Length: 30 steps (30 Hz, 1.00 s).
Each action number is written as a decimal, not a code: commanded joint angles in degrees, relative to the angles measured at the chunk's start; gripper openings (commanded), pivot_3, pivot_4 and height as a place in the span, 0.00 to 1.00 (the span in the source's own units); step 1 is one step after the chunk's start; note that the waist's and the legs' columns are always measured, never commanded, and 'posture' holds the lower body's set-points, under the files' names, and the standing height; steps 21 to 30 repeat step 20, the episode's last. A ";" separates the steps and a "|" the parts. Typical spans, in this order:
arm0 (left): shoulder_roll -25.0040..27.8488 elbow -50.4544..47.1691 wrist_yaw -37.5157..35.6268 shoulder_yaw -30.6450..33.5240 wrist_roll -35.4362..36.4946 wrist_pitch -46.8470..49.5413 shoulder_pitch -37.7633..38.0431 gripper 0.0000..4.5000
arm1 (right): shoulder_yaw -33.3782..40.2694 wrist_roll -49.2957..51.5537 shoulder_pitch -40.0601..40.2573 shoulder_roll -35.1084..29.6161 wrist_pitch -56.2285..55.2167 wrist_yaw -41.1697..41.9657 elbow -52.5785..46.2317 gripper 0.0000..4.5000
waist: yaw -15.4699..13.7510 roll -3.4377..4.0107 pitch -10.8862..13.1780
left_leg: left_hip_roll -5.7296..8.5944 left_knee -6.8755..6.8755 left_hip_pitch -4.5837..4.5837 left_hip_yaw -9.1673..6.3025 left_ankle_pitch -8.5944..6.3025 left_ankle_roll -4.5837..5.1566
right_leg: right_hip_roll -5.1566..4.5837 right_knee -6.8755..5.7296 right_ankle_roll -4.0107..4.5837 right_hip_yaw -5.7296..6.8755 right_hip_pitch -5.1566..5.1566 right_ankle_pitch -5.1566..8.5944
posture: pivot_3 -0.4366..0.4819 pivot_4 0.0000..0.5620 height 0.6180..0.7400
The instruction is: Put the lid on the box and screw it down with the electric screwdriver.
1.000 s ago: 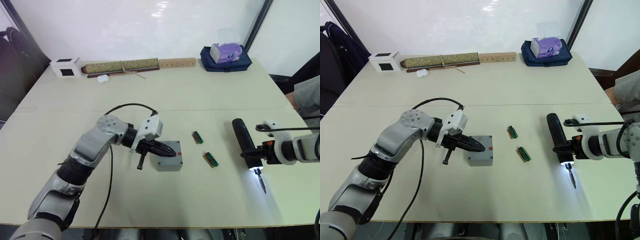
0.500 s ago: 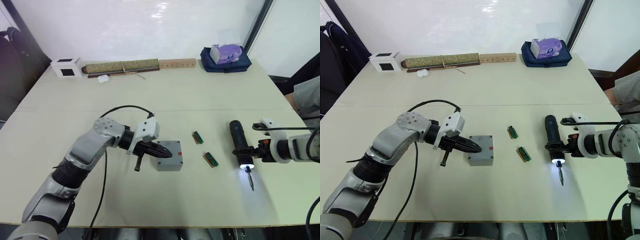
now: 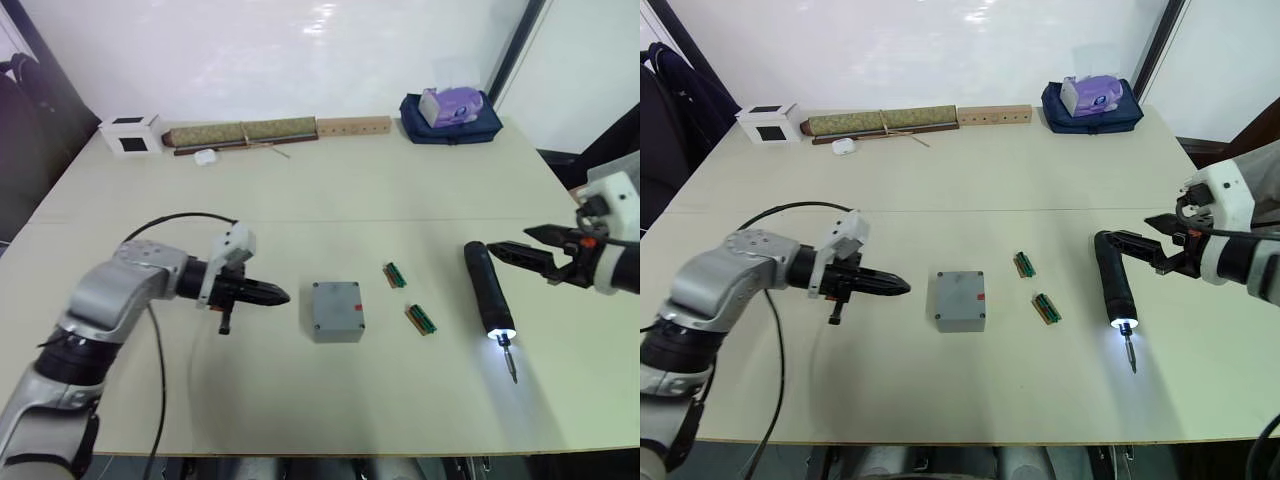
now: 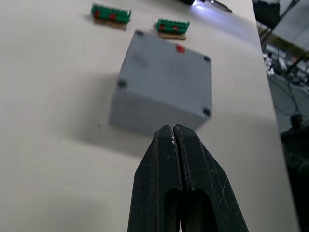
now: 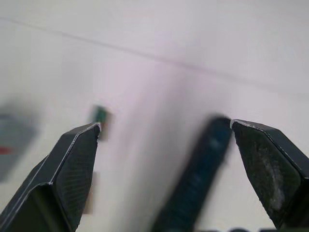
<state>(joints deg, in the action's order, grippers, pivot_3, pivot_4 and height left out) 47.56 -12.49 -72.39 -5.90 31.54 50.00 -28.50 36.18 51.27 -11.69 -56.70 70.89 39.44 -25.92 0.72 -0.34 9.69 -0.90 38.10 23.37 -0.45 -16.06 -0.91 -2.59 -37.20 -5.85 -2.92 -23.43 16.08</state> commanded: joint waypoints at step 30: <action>9.22 -24.89 8.10 9.67 13.12 7.63 35.56 0.00 | -9.34 0.43 36.87 4.12 -16.09 15.51 -18.71 0.99 | 0.02 -0.54 0.01 | -0.08 -0.04 -0.45 0.11 0.03 -0.09 | -0.07 0.05 0.23 -0.07 0.36 0.14 | 0.48 0.27 1.00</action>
